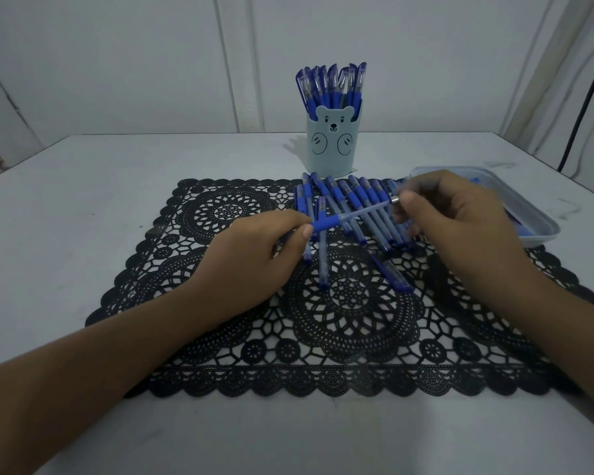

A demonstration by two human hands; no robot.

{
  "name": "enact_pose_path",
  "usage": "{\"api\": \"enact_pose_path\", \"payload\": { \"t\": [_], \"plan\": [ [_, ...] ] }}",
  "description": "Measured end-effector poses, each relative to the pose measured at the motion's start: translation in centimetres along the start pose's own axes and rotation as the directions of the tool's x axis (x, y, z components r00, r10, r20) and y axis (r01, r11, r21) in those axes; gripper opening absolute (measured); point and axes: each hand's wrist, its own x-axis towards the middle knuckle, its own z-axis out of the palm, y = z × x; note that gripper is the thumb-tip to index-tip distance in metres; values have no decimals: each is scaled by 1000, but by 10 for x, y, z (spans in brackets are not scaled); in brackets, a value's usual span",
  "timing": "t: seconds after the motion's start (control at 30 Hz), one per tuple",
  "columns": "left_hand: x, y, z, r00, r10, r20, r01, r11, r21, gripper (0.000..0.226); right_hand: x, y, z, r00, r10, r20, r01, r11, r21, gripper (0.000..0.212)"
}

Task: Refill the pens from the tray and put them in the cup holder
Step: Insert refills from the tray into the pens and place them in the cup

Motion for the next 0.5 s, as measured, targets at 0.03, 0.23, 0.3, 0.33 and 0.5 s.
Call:
{"api": "enact_pose_path", "payload": {
  "t": [0.03,0.23,0.3,0.33,0.5],
  "plan": [
    [0,0,0,1000,2,1,-2,1000,-2,36,1,0,0,999,45,-8,-44,993,108,17],
    [-1,0,0,999,22,38,-23,999,25,37,2,-6,-6,978,126,165,-157,969,190,24],
    [-1,2,-1,998,41,46,-44,997,64,37,1,-7,-7,962,84,258,-76,996,-43,22],
    [-1,2,-1,997,51,54,-56,995,82,36,1,-8,-8,950,73,303,-33,990,-137,20],
    [-3,5,-2,988,97,122,-112,985,129,37,7,-14,-21,868,124,482,43,946,-321,21]
  ]
}}
